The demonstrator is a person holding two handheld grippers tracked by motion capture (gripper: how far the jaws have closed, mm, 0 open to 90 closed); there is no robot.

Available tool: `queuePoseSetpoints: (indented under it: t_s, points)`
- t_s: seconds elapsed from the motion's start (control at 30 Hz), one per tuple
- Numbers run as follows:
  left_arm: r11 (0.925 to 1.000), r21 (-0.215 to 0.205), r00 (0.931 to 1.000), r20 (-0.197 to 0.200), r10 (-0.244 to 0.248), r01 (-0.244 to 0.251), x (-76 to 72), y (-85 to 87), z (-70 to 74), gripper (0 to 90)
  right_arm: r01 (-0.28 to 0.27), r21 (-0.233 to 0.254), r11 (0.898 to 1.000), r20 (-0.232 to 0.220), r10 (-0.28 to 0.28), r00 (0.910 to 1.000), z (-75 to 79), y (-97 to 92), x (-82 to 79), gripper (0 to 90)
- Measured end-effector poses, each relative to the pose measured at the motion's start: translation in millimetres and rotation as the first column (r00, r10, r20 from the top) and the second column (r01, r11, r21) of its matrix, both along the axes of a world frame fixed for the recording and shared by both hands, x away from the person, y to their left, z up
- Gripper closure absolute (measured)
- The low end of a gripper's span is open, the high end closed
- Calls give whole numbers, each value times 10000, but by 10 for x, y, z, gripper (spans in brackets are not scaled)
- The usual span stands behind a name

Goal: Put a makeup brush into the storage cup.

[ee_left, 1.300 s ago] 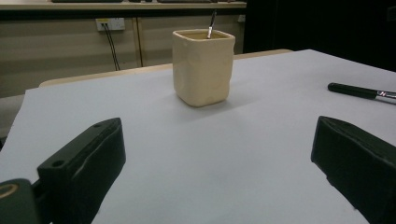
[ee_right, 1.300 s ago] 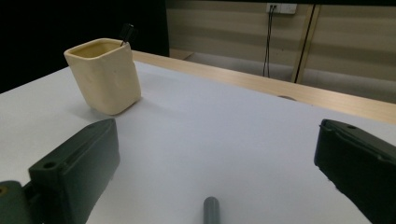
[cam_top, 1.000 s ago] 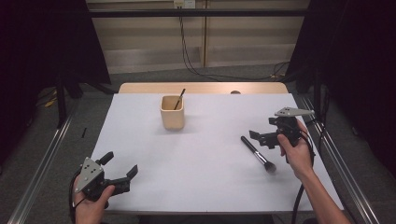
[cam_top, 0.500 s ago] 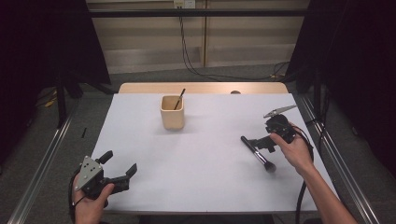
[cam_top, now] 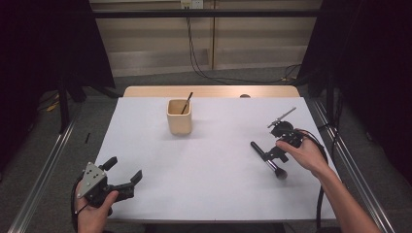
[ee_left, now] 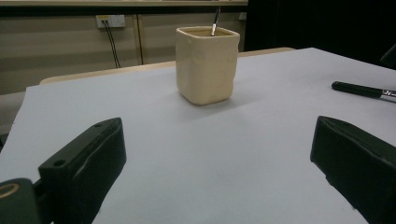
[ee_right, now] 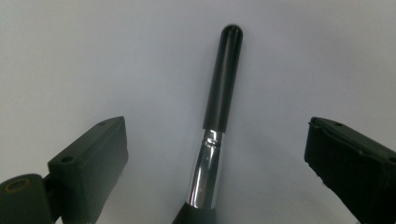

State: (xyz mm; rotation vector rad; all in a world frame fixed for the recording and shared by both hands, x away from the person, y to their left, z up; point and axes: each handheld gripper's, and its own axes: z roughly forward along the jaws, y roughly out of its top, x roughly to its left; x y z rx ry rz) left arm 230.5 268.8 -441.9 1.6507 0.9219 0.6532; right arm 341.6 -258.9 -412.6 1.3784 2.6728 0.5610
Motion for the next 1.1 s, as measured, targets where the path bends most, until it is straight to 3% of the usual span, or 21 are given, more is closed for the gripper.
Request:
queuePoseSetpoints:
  t_s: [0.2, 0.47, 0.67, 0.77, 1.0, 1.1]
  points:
    - [10000, 26, 10000, -1, 7, -7, -9, 1, -1, 34, -278, -55, 9996, -724, 273, 9970, -42, -20, 36, 63]
    - [10000, 32, 10000, -13, 7, -7, -1, -10, -2, 34, -262, -889, 9957, -1457, 131, 9892, -151, 9, 81, 80]
    - [9999, 136, 10000, -12, 97, -96, -5, -1, -5, 34, -465, -1088, 9930, -1542, 294, 9876, -193, 21, 84, 206]
    - [9998, 98, 9999, -40, 165, -164, -5, -5, -9, 34, -324, -1159, 9927, -1837, 106, 9829, -221, 25, 86, 253]
    - [9997, 186, 9999, -35, 152, -152, -4, 1, -8, 34, -393, -1287, 9909, -2139, 109, 9768, -289, 44, 77, 314]
    - [9996, 213, 9999, -40, 164, -163, -2, -2, -13, 34, -498, -1437, 9884, -2214, 170, 9750, -332, 43, 80, 382]
